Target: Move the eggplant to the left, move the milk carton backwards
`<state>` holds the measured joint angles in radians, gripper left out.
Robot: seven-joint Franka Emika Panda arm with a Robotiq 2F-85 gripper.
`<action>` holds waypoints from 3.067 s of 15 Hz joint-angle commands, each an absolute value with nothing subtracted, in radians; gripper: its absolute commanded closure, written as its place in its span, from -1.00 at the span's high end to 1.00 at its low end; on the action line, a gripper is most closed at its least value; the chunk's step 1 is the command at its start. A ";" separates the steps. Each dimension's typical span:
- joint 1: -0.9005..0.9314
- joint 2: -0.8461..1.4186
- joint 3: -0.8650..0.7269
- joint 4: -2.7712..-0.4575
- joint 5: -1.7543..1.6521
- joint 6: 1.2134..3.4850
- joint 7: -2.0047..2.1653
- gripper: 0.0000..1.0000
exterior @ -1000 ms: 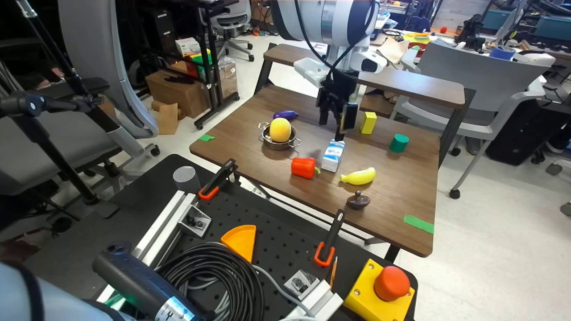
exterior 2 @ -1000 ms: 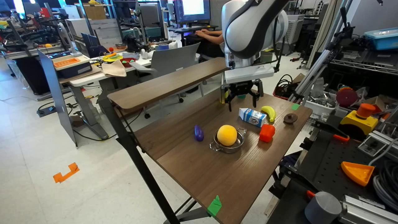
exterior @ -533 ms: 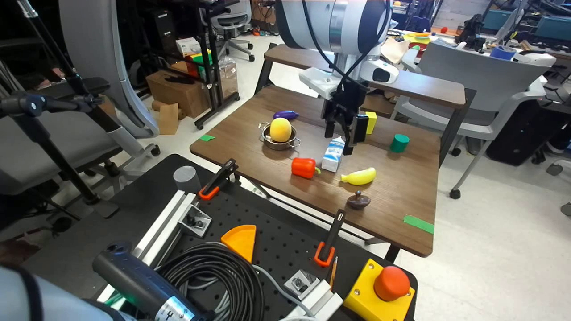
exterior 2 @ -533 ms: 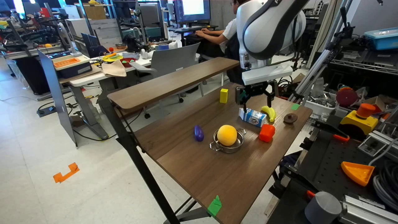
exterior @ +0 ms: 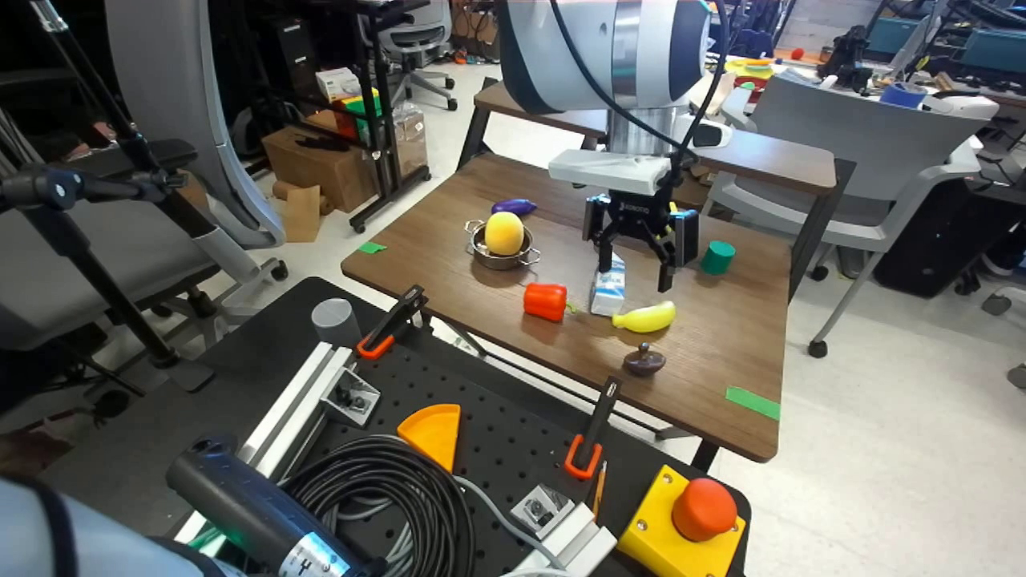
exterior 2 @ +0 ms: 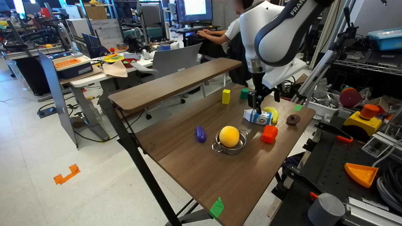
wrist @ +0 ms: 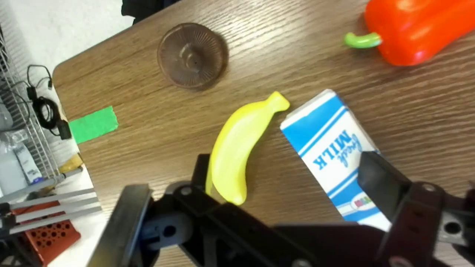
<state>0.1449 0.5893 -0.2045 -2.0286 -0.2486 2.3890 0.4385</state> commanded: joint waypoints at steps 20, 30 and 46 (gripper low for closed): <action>0.082 0.705 -0.060 -1.876 -0.217 2.330 0.047 -0.46; 0.079 0.656 -0.047 -1.810 -0.093 2.342 0.134 -0.63; 0.139 1.002 -0.050 -1.231 -0.040 2.107 0.386 -0.63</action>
